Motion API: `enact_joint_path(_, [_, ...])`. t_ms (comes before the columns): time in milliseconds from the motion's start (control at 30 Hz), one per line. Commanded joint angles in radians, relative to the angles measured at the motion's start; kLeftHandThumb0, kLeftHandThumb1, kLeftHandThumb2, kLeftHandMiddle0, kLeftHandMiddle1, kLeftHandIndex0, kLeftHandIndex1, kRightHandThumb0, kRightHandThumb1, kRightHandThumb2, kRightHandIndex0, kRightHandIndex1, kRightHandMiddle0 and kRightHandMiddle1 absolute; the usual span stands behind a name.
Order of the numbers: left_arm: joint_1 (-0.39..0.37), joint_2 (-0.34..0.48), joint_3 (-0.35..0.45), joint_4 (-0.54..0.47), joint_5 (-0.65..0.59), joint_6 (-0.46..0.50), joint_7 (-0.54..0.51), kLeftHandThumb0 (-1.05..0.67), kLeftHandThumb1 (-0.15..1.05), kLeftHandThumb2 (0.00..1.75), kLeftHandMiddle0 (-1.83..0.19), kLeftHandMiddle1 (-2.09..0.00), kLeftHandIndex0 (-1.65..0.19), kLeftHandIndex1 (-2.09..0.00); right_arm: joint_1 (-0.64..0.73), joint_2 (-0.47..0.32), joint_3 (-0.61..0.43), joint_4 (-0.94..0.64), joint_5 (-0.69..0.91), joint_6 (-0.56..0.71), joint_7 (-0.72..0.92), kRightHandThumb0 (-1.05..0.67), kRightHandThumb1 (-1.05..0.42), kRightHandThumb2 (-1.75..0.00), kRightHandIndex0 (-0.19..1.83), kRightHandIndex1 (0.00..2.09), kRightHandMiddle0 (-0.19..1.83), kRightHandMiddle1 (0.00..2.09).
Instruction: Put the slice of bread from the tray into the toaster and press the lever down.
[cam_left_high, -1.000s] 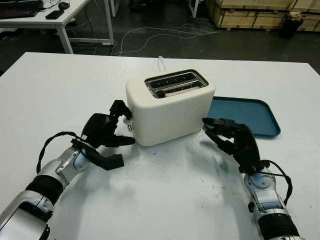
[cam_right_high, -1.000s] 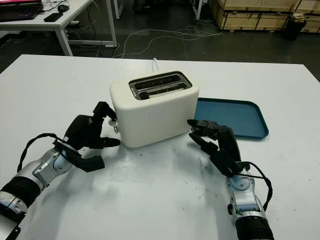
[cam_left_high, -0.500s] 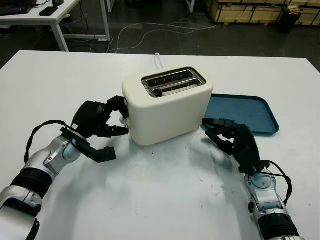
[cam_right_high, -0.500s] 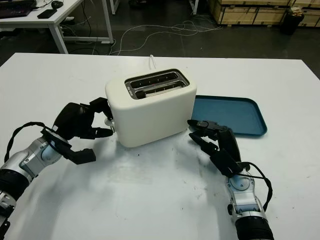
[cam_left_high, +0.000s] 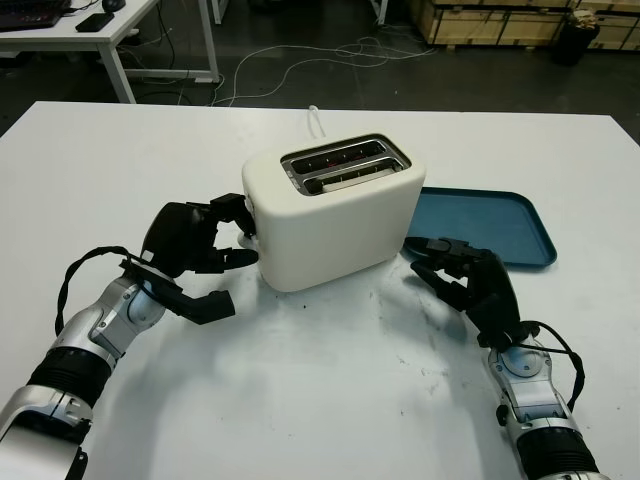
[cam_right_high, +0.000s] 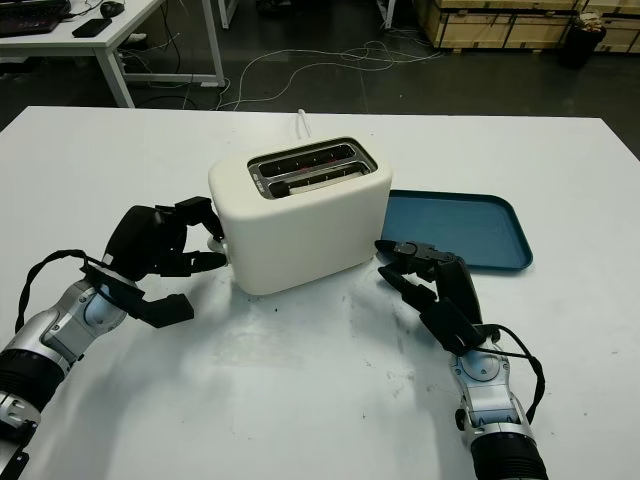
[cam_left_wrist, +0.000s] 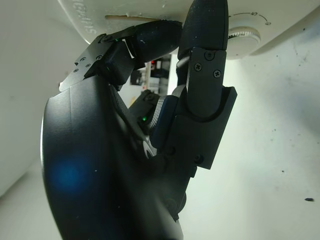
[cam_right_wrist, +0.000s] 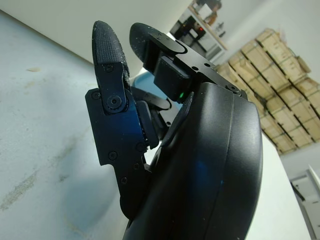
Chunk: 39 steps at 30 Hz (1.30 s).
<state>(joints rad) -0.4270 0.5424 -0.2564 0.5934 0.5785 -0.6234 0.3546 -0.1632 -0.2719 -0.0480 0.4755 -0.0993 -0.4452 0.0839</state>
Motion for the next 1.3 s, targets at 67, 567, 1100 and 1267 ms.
enact_joint_path(67, [0.021, 0.005, 0.041, -0.034, 0.014, 0.01, 0.039, -0.81, 0.92, 0.36, -0.83, -1.74, -0.45, -1.38, -0.006, -0.003, -0.006, 0.006, 0.011, -0.018, 0.005, -0.63, -0.92, -0.14, 0.7, 0.84, 0.98, 0.01])
enact_joint_path(567, [0.021, 0.016, 0.127, -0.114, 0.045, -0.041, 0.158, -0.75, 0.92, 0.54, -0.75, -1.75, -0.14, -1.31, -0.015, -0.001, -0.003, 0.013, 0.011, -0.018, 0.011, -0.64, -0.92, -0.14, 0.68, 0.86, 0.98, 0.01])
enact_joint_path(1100, [0.071, 0.015, 0.127, -0.127, 0.018, 0.023, 0.001, -0.85, 0.92, 0.33, -0.89, -1.75, -0.59, -1.36, -0.023, -0.01, -0.006, 0.032, 0.012, -0.039, 0.016, -0.63, -0.92, -0.14, 0.67, 0.87, 0.98, 0.01])
enact_joint_path(1267, [0.104, -0.014, 0.121, -0.13, 0.02, 0.063, -0.014, -0.9, 0.92, 0.23, -0.96, -1.75, -0.69, -1.37, -0.024, -0.01, -0.008, 0.027, 0.01, -0.027, 0.016, -0.64, -0.92, -0.14, 0.68, 0.87, 0.98, 0.01])
